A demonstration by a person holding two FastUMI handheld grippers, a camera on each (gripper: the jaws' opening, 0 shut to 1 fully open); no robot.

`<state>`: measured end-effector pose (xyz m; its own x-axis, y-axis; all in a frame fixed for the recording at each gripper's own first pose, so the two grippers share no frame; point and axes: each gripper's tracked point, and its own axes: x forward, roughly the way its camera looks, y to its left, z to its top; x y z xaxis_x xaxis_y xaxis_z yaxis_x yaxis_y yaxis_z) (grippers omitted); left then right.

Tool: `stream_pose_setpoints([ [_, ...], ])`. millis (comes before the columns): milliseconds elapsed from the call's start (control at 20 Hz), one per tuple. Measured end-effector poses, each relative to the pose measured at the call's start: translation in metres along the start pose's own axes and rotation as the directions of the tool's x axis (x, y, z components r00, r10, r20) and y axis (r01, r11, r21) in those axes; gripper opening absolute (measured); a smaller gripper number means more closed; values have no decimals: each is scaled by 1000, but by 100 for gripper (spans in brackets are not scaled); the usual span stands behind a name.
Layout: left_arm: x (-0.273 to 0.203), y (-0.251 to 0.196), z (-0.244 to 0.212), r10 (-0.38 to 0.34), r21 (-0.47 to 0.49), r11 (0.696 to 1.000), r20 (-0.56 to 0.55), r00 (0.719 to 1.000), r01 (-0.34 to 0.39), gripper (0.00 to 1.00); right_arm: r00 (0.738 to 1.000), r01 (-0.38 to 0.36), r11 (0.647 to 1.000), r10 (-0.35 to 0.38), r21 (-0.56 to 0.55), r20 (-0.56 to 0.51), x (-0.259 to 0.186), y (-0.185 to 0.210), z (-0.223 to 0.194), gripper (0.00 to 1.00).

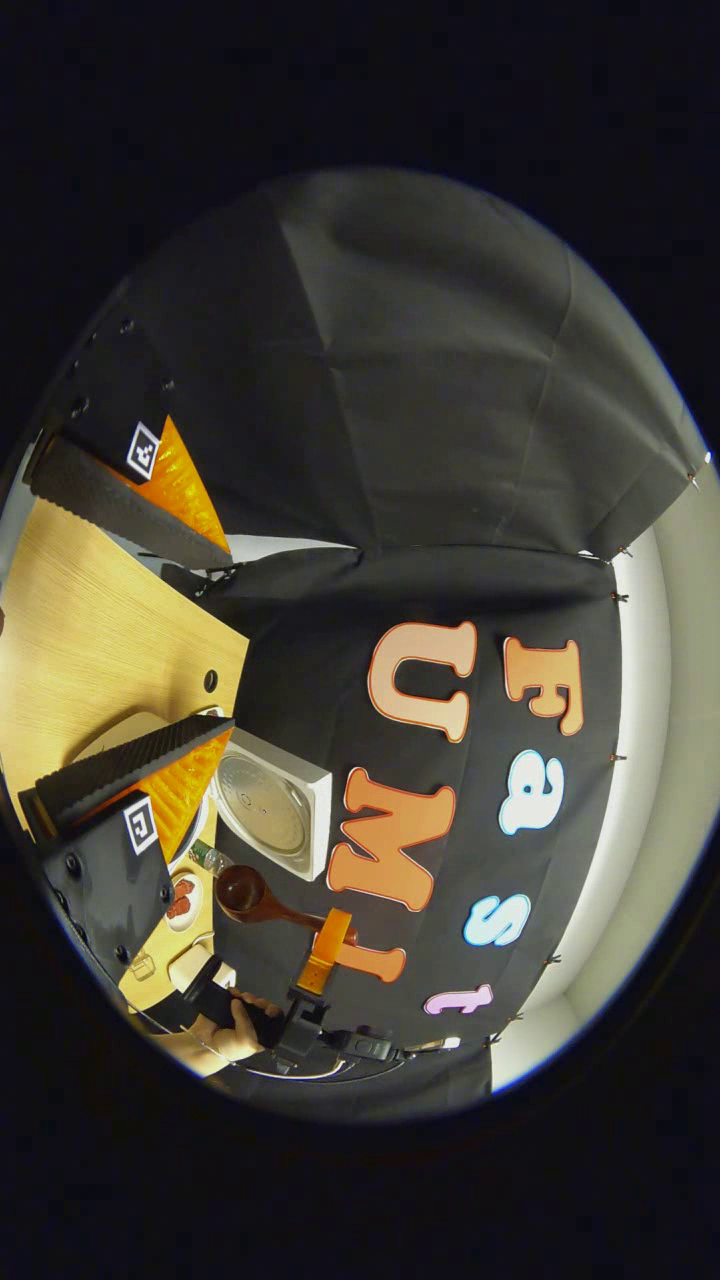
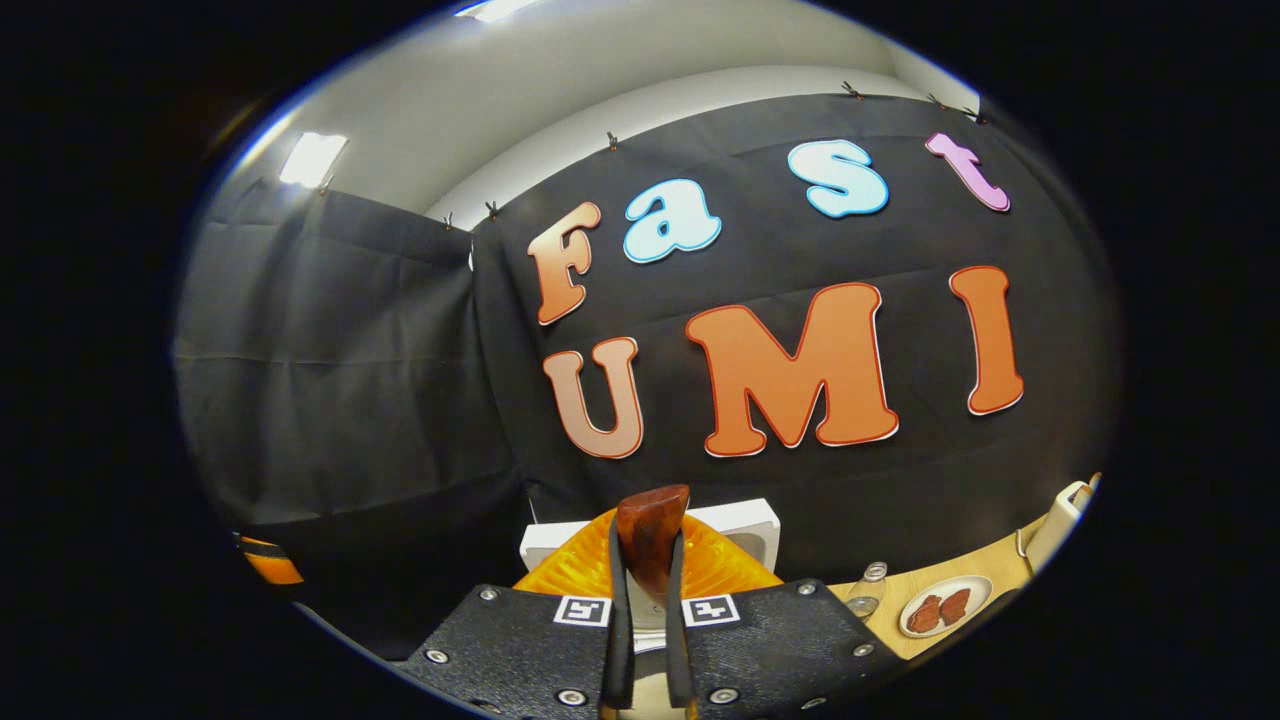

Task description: Close the left gripper, press the button to open the rice cooker; take a wooden spoon from the chopstick holder with the right hand, scoop a spoonful of rice and pour it into the rice cooker, then put the wooden spoon back into the chopstick holder.

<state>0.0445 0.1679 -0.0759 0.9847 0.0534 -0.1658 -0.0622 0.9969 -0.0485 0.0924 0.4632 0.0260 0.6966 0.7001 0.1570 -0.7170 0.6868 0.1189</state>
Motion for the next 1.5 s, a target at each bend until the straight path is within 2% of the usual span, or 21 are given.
stream_pose_setpoints([
  [300, -2, -6, 4, -13, -2, 1000, 4, 1000, 13, 99, 1000, 26, 1000, -26, 12, 0, -9, -9, 2, 12],
  [450, -6, -19, 9, -49, -25, 998, 25, 998, 50, 100, 998, 62, 998, -61, -13, 4, -27, -29, 5, 12],
  [750, -8, -54, 6, -112, -23, 993, 22, 994, 112, 100, 986, 164, 986, -165, 29, 12, -68, -87, 17, 12],
  [1150, -14, -115, 2, -206, -13, 978, 13, 978, 206, 100, 936, 351, 933, -353, 79, 4, -154, -187, 22, 12],
  [1500, -27, -151, 8, -212, 13, 977, 32, 977, 212, 97, 882, 469, 870, -471, 149, -28, -215, -265, 4, 12],
])
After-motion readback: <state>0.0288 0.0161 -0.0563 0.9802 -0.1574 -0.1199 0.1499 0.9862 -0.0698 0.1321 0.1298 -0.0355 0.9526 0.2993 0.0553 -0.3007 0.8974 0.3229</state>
